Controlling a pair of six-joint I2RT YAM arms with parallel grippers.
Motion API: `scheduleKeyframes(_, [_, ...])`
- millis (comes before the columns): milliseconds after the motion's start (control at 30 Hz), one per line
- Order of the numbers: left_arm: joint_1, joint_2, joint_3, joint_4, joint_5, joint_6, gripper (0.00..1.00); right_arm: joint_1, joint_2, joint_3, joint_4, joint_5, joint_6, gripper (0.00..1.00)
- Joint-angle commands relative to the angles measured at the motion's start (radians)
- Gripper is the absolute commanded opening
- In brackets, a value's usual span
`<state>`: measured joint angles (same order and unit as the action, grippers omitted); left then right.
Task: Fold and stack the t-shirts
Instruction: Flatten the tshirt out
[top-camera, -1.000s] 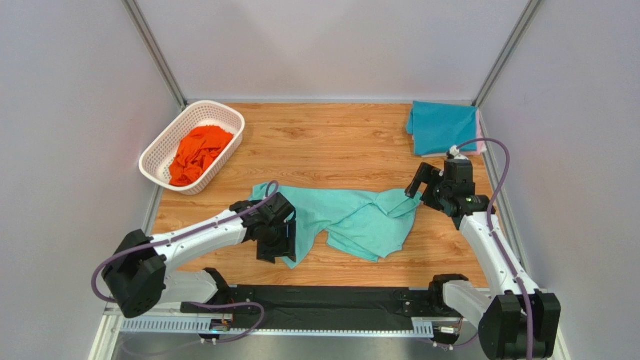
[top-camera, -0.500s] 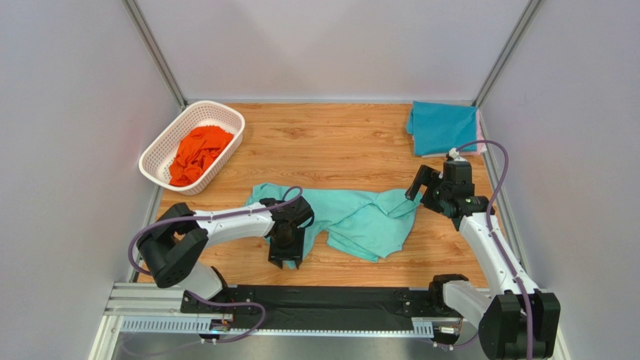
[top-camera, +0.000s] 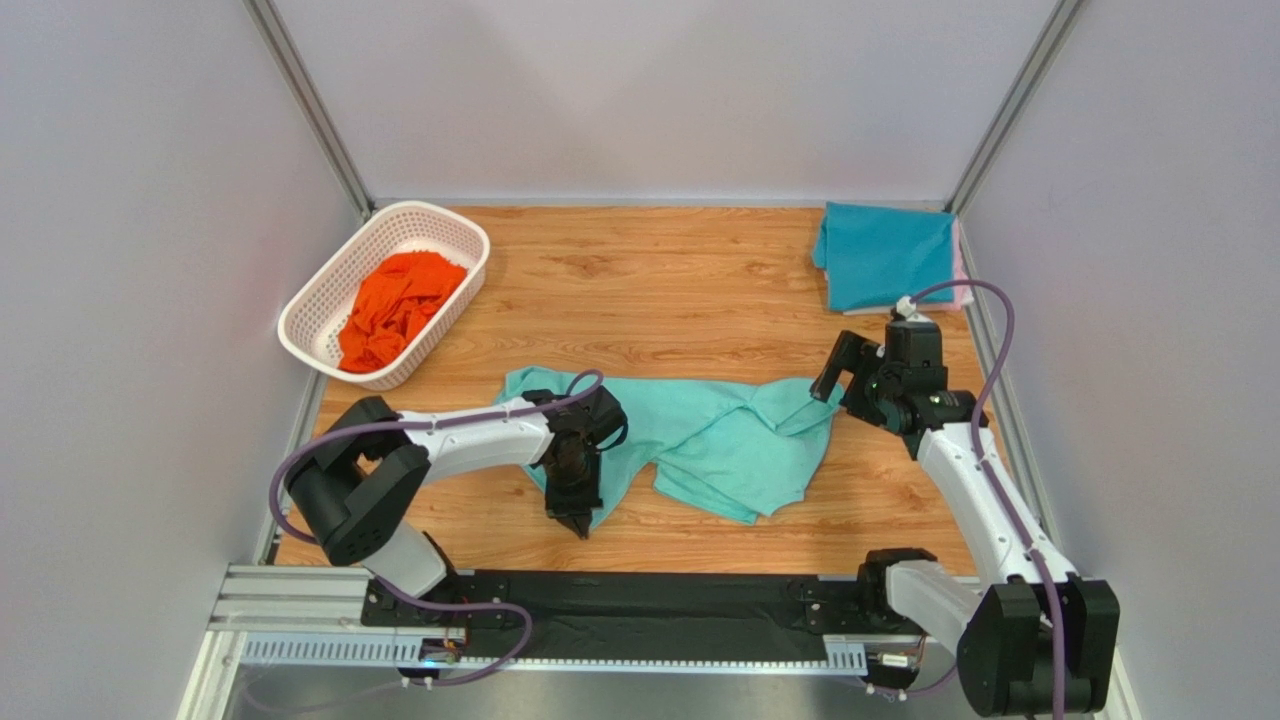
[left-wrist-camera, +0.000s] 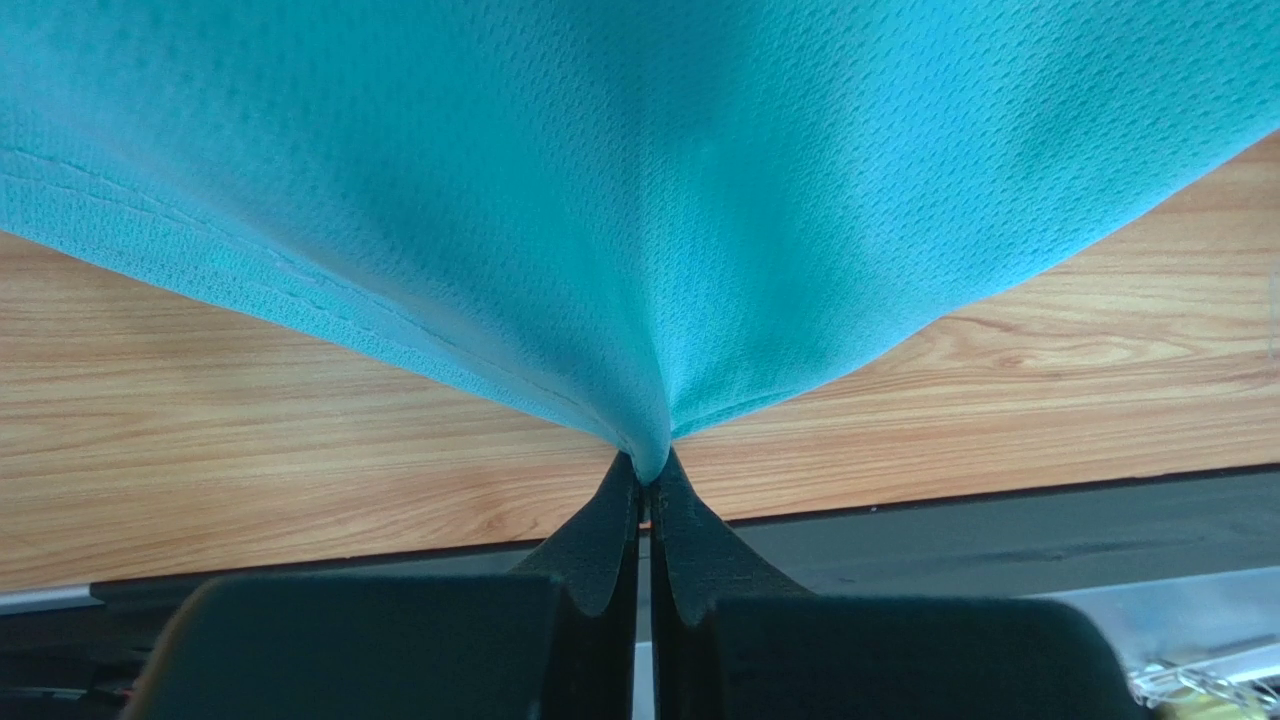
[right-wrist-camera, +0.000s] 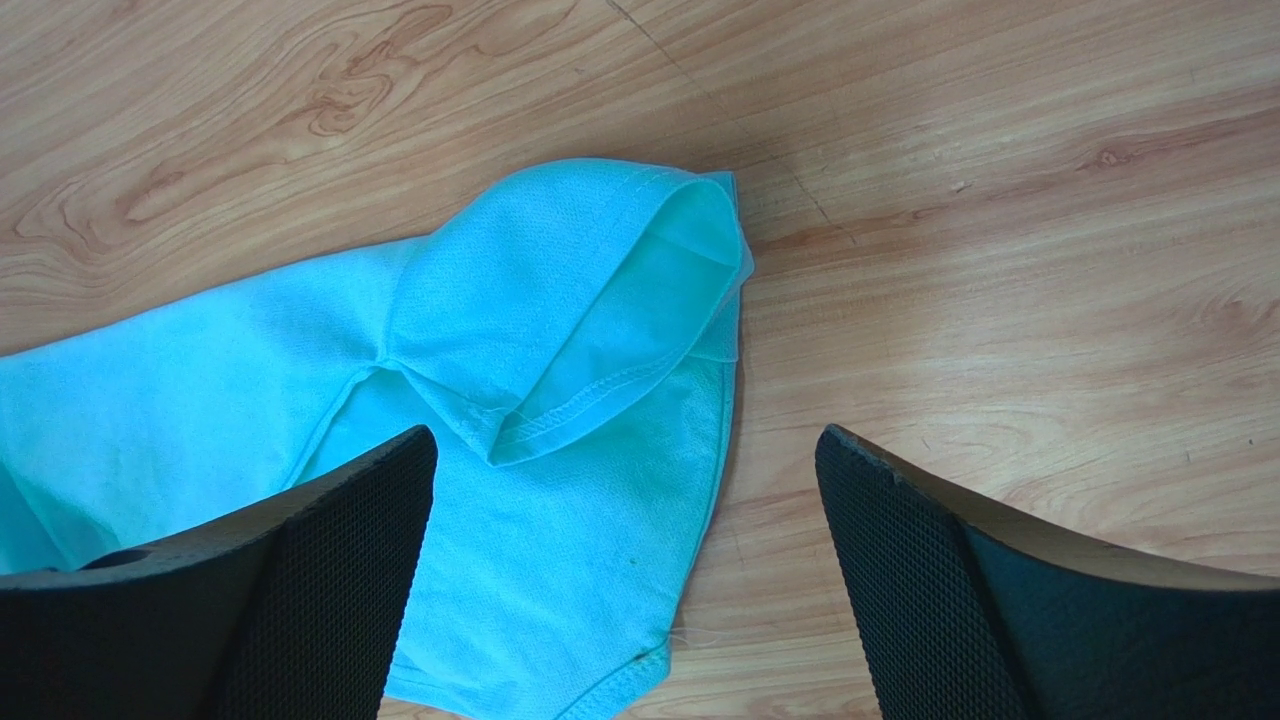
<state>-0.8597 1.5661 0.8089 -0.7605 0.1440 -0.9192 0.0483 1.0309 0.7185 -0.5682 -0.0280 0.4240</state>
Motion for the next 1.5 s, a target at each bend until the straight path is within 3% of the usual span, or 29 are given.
scheduleKeyframes(0, [0.014,-0.040,-0.051,0.098,-0.116,-0.009,0.00,0.001,0.035,0.016,0.016,-0.004,-0.007,0.97])
scheduleKeyframes(300, [0.063,-0.374,-0.091,-0.020,-0.271,-0.015,0.00,0.001,0.149,0.018,0.056,0.045,0.119,0.86])
scheduleKeyframes(467, [0.071,-0.434,-0.103,-0.071,-0.297,0.008,0.00,0.005,0.219,0.030,0.093,-0.026,0.165,0.81])
scheduleKeyframes(800, [0.071,-0.485,-0.129,-0.072,-0.287,0.003,0.00,0.005,0.323,0.033,0.182,0.082,0.265,0.80])
scheduleKeyframes(900, [0.071,-0.508,-0.139,-0.074,-0.291,0.002,0.00,0.007,0.365,0.053,0.194,0.094,0.294,0.76])
scheduleKeyframes(1067, [0.071,-0.529,-0.145,-0.079,-0.307,-0.006,0.00,0.009,0.374,0.058,0.211,0.117,0.308,0.49])
scheduleKeyframes(1100, [0.071,-0.534,-0.143,-0.080,-0.310,-0.009,0.00,0.009,0.371,0.061,0.208,0.123,0.306,0.36])
scheduleKeyframes(1267, [0.076,-0.561,-0.105,-0.112,-0.360,-0.003,0.00,0.012,0.316,0.070,0.185,0.103,0.268,0.02])
scheduleKeyframes(1467, [0.102,-0.641,0.079,-0.207,-0.543,0.029,0.00,0.031,0.151,0.145,0.096,0.105,0.181,0.00])
